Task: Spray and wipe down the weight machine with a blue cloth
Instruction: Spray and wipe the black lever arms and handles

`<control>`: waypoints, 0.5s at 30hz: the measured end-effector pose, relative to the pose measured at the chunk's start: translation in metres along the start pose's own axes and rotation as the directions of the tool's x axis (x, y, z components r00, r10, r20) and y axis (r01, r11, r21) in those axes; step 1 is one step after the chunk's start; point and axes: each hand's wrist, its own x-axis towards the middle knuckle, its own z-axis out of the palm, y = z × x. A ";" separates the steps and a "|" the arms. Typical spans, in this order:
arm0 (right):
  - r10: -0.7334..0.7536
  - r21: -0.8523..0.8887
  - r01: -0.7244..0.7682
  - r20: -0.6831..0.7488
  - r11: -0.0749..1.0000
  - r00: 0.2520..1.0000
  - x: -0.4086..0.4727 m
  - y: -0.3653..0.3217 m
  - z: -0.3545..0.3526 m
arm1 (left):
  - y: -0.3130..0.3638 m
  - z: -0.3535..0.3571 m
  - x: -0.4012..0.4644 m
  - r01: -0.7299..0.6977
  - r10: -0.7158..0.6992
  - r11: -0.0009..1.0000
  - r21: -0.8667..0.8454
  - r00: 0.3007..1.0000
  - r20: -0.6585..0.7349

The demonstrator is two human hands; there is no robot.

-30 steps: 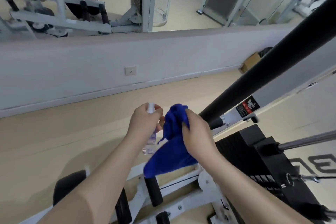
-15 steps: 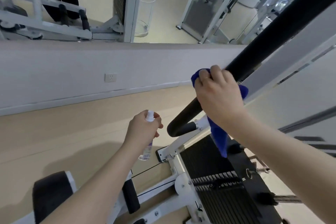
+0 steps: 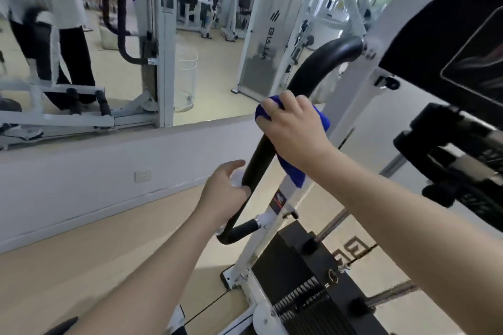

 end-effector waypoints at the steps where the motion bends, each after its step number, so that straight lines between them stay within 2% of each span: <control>1: 0.030 0.052 -0.028 -0.041 0.998 0.999 0.001 0.006 -0.003 | 0.010 0.001 0.000 -0.028 0.028 0.999 -0.016 1.000 -0.004; 5: 0.119 0.283 -0.071 -0.155 0.956 0.981 0.000 0.037 -0.009 | 0.061 0.004 0.016 -0.190 0.192 0.977 0.099 0.981 -0.007; 7: 0.163 0.300 -0.092 -0.219 0.950 0.962 0.006 0.053 -0.014 | 0.077 0.002 0.025 -0.219 0.223 0.965 0.147 0.975 -0.017; 8: 0.202 0.294 -0.125 -0.248 0.947 0.947 0.011 0.066 -0.017 | 0.083 0.001 0.029 -0.216 0.226 0.963 0.164 0.973 -0.044; 10: 0.372 0.353 -0.267 -0.275 0.897 0.887 0.020 0.098 -0.020 | 0.095 0.000 0.034 -0.229 0.250 0.954 0.194 0.964 -0.091; 11: 0.491 0.418 -0.376 -0.210 0.827 0.845 0.023 0.119 -0.018 | 0.101 0.001 0.035 -0.256 0.277 0.947 0.192 0.957 -0.089; 13: 0.676 0.520 -0.604 0.068 0.604 0.734 0.025 0.157 -0.004 | 0.110 0.003 0.039 -0.306 0.317 0.938 0.162 0.947 -0.049; 14: 0.698 0.558 -0.659 0.185 0.505 0.692 0.027 0.164 0.002 | 0.112 0.004 0.041 -0.317 0.324 0.938 0.139 0.946 -0.030; 15: 0.708 0.581 -0.678 0.230 0.450 0.668 0.031 0.164 0.003 | 0.114 0.005 0.042 -0.317 0.321 0.941 0.117 0.947 -0.014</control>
